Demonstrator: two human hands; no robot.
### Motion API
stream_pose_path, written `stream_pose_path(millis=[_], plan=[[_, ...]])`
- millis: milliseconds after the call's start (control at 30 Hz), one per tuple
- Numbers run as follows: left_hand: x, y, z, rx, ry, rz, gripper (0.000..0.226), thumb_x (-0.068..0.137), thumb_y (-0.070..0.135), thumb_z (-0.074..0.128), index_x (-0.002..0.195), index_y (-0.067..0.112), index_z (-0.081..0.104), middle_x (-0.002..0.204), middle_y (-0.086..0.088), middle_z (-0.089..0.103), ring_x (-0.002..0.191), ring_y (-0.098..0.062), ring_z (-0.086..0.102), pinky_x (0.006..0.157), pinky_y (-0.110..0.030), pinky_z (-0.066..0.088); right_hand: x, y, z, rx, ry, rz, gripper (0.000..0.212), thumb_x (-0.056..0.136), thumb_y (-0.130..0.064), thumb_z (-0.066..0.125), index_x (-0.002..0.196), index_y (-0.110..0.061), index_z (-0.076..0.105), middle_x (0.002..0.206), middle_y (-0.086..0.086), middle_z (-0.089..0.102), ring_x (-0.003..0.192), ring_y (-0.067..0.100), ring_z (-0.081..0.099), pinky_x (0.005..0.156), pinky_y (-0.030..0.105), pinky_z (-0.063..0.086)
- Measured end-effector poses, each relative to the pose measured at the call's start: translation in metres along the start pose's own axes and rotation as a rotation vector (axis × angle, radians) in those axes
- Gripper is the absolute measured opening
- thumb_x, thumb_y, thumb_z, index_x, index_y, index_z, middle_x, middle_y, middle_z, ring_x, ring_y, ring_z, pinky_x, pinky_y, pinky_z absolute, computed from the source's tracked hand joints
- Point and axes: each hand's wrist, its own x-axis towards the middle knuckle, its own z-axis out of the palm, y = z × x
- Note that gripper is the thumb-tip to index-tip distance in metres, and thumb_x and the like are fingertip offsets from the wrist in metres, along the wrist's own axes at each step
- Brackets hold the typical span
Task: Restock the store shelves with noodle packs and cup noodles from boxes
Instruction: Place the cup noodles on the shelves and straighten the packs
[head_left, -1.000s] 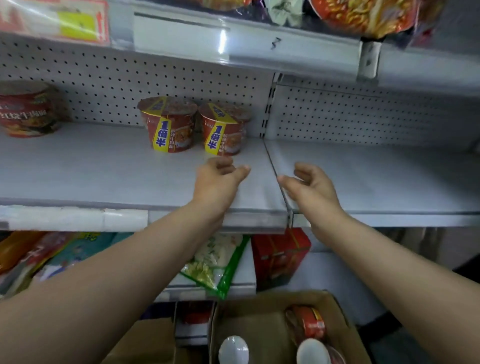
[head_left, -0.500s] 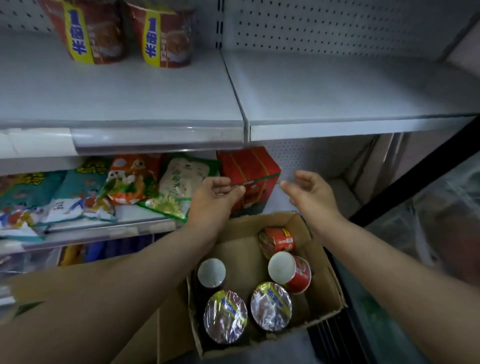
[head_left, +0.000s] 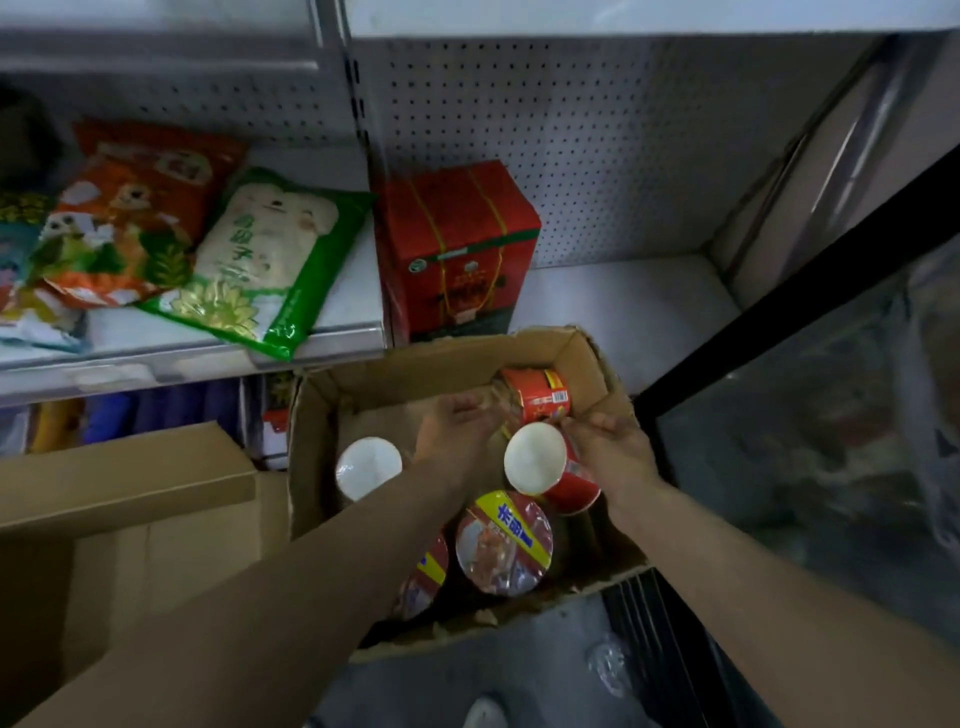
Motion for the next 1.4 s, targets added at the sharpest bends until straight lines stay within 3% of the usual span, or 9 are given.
stream_pose_path(millis=[100,267,400,567,833,1067,1167,1267,1400], plan=[[0.017,-0.020,0.026,-0.010,0.008,-0.079,0.042,0.083,0.029,0.081,0.118,0.013,0.064,0.112,-0.005,0.066,0.095,-0.017,0.062,0.088,-0.039,0.057,0.026,0.027,-0.004,0.032,-0.005,0.111,0.032,0.072,-0.050,0.082,0.095,-0.031,0.071,0.110,-0.001,0.069,0.109,0.030,0.061,0.097,0.052,0.052],[0.039,-0.048,0.055,-0.006,0.009,-0.160,0.030,0.087,0.025,0.078,0.112,0.018,0.063,0.111,-0.008,0.066,0.087,-0.017,0.063,0.055,-0.023,0.053,0.053,0.065,-0.016,0.049,-0.015,0.259,0.066,0.070,-0.059,0.081,0.125,-0.029,0.060,0.129,0.005,0.058,0.123,0.031,0.054,0.104,0.054,0.049],[0.061,-0.064,0.079,0.045,0.007,-0.169,0.027,0.086,0.033,0.078,0.106,0.023,0.063,0.116,-0.003,0.066,0.103,-0.022,0.062,0.087,-0.035,0.054,0.073,0.082,-0.022,0.089,-0.019,0.313,0.070,0.073,-0.054,0.081,0.133,-0.028,0.057,0.133,0.005,0.058,0.124,0.030,0.056,0.104,0.053,0.050],[0.087,-0.075,0.109,0.161,-0.072,-0.140,0.045,0.091,0.043,0.070,0.131,0.024,0.058,0.120,0.000,0.053,0.104,-0.020,0.051,0.087,-0.031,0.043,0.096,0.098,-0.021,0.183,-0.068,0.414,0.061,0.088,-0.035,0.075,0.140,-0.019,0.049,0.138,0.011,0.054,0.128,0.032,0.054,0.102,0.044,0.052],[0.132,-0.106,0.135,0.300,-0.100,-0.157,0.063,0.089,0.066,0.058,0.145,0.037,0.048,0.151,-0.005,0.045,0.135,-0.033,0.045,0.111,-0.046,0.040,0.124,0.116,0.010,0.171,0.021,0.499,0.082,0.084,-0.049,0.076,0.150,-0.022,0.036,0.140,0.014,0.051,0.128,0.036,0.052,0.106,0.052,0.049],[0.148,-0.120,0.143,0.373,-0.168,-0.192,0.056,0.098,0.062,0.045,0.148,0.036,0.044,0.154,-0.008,0.042,0.137,-0.035,0.042,0.113,-0.047,0.036,0.133,0.128,0.012,0.262,0.081,0.592,0.078,0.090,-0.048,0.069,0.151,-0.019,0.032,0.141,0.016,0.049,0.126,0.040,0.053,0.100,0.050,0.054],[0.151,-0.121,0.140,0.338,-0.154,-0.173,0.042,0.101,0.053,0.047,0.138,0.033,0.052,0.146,-0.010,0.047,0.129,-0.033,0.047,0.099,-0.036,0.041,0.132,0.125,0.015,0.448,0.037,0.657,0.074,0.092,-0.045,0.069,0.152,-0.023,0.032,0.142,0.018,0.048,0.126,0.042,0.053,0.095,0.052,0.056],[0.147,-0.120,0.136,0.360,-0.151,-0.153,0.031,0.097,0.058,0.051,0.120,0.038,0.056,0.138,-0.009,0.052,0.121,-0.033,0.052,0.102,-0.043,0.047,0.128,0.125,0.029,0.534,-0.014,0.697,0.075,0.090,-0.050,0.069,0.151,-0.025,0.033,0.141,0.018,0.048,0.126,0.041,0.051,0.097,0.055,0.053],[0.139,-0.114,0.135,0.426,-0.165,-0.131,0.058,0.077,0.080,0.046,0.119,0.040,0.058,0.132,-0.006,0.054,0.122,-0.032,0.052,0.103,-0.050,0.048,0.122,0.131,0.042,0.596,0.041,0.714,0.074,0.090,-0.057,0.065,0.151,-0.027,0.035,0.141,0.017,0.050,0.124,0.042,0.052,0.097,0.056,0.052]])
